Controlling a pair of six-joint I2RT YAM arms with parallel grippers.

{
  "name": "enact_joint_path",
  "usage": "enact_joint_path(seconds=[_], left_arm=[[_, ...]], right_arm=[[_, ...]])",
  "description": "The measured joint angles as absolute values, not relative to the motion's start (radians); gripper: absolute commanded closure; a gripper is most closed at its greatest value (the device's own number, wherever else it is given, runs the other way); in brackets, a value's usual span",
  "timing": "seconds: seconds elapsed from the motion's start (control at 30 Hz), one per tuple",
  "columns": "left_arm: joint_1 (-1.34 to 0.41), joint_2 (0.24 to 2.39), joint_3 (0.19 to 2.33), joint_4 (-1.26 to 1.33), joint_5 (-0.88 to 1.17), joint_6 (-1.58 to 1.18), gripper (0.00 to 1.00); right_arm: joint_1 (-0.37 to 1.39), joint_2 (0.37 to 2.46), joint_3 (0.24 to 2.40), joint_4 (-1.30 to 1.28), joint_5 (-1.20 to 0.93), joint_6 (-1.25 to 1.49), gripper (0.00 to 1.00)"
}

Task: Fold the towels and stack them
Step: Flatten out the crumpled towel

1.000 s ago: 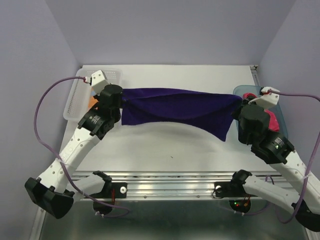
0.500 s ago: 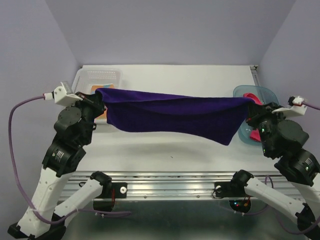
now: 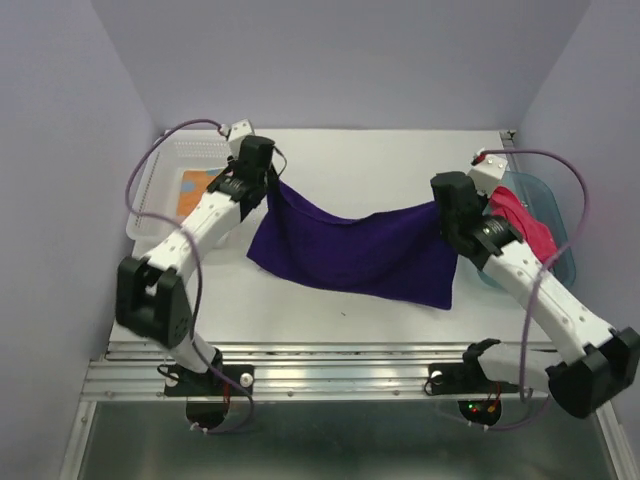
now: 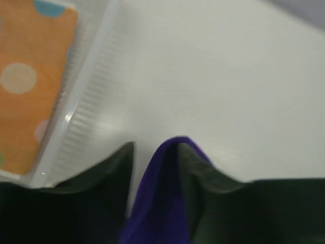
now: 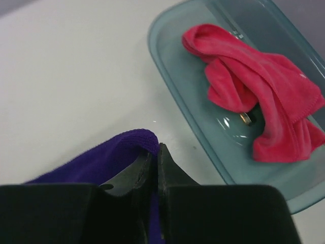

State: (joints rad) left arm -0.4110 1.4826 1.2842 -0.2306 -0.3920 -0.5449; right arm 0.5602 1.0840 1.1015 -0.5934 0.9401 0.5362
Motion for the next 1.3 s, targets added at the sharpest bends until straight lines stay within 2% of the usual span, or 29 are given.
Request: enact_joint_path(seconds=[0.07,0.1,0.13,0.17,0.23,0.27,0.33,0.4,0.53,0.7,0.83,1.0,1.3], left_arm=[[-0.396,1.663,1.417,-0.324,-0.388,-0.533,0.1],[-0.39,1.812,1.558,-0.375,-0.387,-0.525,0.04],[-0.386,1.897,1.649,-0.39,-0.387,-0.521,0.01],[-0.384,1.989,1.75,-0.393,-0.387,-0.509,0.01],[-0.393,2.065,1.827,-0.413,-0.385,-0.491,0.01],[-0.402,2.066,1.827,-0.427,-0.381,-0.478,0.01],[-0.428,2.049,1.827,-0.437,-0.377,-0.46,0.01],[-0.461,2.018,1.821,-0.431,-0.373,-0.448,0.01],[-0.524,1.885,1.724,-0.38,-0.367,-0.443,0.01],[-0.593,1.646,1.435,-0.285,-0.365,-0.493,0.01],[-0.63,1.536,1.183,-0.228,-0.347,-0.57,0.01],[-0.643,1.583,1.032,-0.209,-0.318,-0.645,0.01],[-0.639,1.763,1.064,-0.178,-0.319,-0.69,0.01]], right_arm=[[0.422,1.224,1.102,-0.567,0.87,0.538,0.86],[0.374,1.294,1.108,-0.567,0.854,0.539,0.62],[0.353,1.346,1.112,-0.569,0.842,0.537,0.52],[0.338,1.414,1.125,-0.577,0.814,0.531,0.35],[0.337,1.483,1.147,-0.577,0.788,0.53,0.28],[0.339,1.502,1.156,-0.578,0.775,0.519,0.22],[0.342,1.516,1.172,-0.574,0.75,0.512,0.17],[0.344,1.504,1.184,-0.567,0.721,0.5,0.0],[0.344,1.431,1.173,-0.499,0.581,0.451,0.0],[0.345,1.37,1.103,-0.394,0.393,0.444,0.0],[0.346,1.443,1.049,-0.374,0.317,0.466,0.0],[0.347,1.599,1.039,-0.373,0.308,0.506,0.0],[0.348,1.662,0.933,-0.329,0.266,0.577,0.0]])
